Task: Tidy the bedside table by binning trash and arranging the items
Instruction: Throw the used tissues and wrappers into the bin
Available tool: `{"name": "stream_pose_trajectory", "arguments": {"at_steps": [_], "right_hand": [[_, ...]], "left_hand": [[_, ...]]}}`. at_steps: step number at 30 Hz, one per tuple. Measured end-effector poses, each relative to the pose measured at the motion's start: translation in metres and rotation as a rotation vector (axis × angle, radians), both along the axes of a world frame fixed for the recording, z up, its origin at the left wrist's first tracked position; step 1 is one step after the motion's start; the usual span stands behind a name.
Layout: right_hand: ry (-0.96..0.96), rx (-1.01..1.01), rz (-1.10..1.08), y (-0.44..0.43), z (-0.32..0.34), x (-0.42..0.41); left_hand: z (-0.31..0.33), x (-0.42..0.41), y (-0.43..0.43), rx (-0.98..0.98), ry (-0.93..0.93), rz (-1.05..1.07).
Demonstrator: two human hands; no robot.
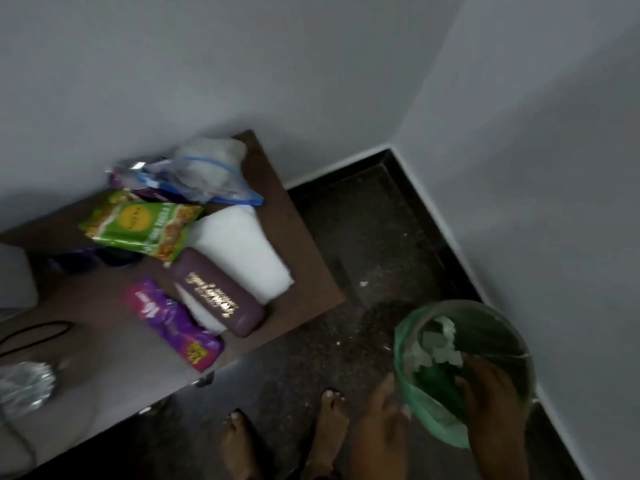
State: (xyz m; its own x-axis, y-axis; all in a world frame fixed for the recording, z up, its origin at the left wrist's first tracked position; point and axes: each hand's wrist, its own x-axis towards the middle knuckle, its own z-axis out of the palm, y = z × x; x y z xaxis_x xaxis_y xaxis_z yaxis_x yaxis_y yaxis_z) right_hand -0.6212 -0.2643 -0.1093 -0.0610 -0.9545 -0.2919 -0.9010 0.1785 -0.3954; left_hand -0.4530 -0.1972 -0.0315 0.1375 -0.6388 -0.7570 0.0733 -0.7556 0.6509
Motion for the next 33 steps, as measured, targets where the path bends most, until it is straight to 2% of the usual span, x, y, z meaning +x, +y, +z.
{"name": "stream_pose_trajectory", "arguments": {"at_steps": [2, 3, 6, 8, 9, 11, 13, 15, 20, 24, 29, 33], "right_hand": [[-0.041, -0.153, 0.072, 0.011, 0.021, 0.056], [-0.144, -0.214, 0.139, 0.021, 0.035, 0.089], [-0.434, -0.211, 0.372, 0.053, 0.070, 0.188], [-0.470, -0.239, 0.563, 0.072, 0.075, 0.244], [-0.449, -0.254, 0.659, 0.080, 0.073, 0.271], [-0.350, -0.150, 0.782, 0.090, 0.062, 0.310], [-0.256, -0.033, 0.782, 0.095, 0.051, 0.332], [-0.208, -0.035, 0.800, 0.095, 0.044, 0.342], [-0.238, 0.000, 0.827, 0.096, 0.039, 0.351], [-0.298, -0.022, 0.878, 0.101, 0.036, 0.341], [-0.352, -0.045, 0.760, 0.097, 0.059, 0.325], [-0.329, 0.121, 0.459, 0.098, 0.071, 0.282]], "left_hand": [[-0.005, 0.039, 0.027, -0.023, -0.057, 0.209], [-0.010, 0.059, 0.041, -0.007, -0.146, 0.356], [-0.009, 0.122, 0.061, 0.052, -0.380, 0.845], [-0.010, 0.166, 0.066, 0.012, -0.497, 1.039], [-0.010, 0.186, 0.067, 0.003, -0.545, 1.038], [-0.018, 0.216, 0.068, 0.003, -0.558, 0.987], [-0.022, 0.235, 0.064, 0.034, -0.509, 0.949], [-0.024, 0.247, 0.058, 0.037, -0.447, 0.890], [-0.023, 0.260, 0.050, 0.030, -0.363, 0.697], [-0.023, 0.264, 0.056, 0.050, -0.369, 0.652], [0.003, 0.252, 0.076, -0.015, -0.341, 0.667], [0.011, 0.210, 0.079, 0.028, -0.119, 0.697]]}}
